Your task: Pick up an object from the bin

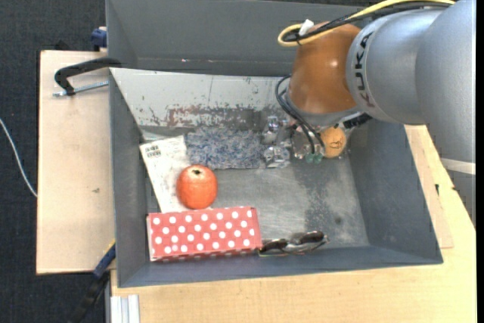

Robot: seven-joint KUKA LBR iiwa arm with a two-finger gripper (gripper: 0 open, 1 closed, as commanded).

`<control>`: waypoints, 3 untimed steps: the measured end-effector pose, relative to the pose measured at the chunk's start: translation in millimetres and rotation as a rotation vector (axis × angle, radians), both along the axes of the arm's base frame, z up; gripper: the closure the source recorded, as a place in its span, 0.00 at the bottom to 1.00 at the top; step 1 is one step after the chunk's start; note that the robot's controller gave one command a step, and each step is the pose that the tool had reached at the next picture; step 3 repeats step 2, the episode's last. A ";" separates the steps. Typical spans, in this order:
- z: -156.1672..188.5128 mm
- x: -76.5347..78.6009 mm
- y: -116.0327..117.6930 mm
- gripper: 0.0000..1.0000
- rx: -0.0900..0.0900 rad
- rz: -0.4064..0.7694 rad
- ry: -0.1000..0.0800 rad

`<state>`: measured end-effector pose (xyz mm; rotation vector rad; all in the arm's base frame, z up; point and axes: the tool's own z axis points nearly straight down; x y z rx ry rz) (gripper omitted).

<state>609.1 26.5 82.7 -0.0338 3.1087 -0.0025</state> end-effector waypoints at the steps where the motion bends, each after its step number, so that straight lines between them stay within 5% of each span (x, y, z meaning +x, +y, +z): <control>1: 0.0 0.0 0.0 1.00 0.000 0.000 0.000; 2: 122.3 -13.3 7.6 1.00 0.003 -0.016 0.028; 3: 122.3 -13.3 7.6 1.00 0.003 -0.016 0.028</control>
Offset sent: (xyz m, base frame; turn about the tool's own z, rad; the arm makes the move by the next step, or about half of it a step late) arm -0.0145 0.0068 0.1212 0.0177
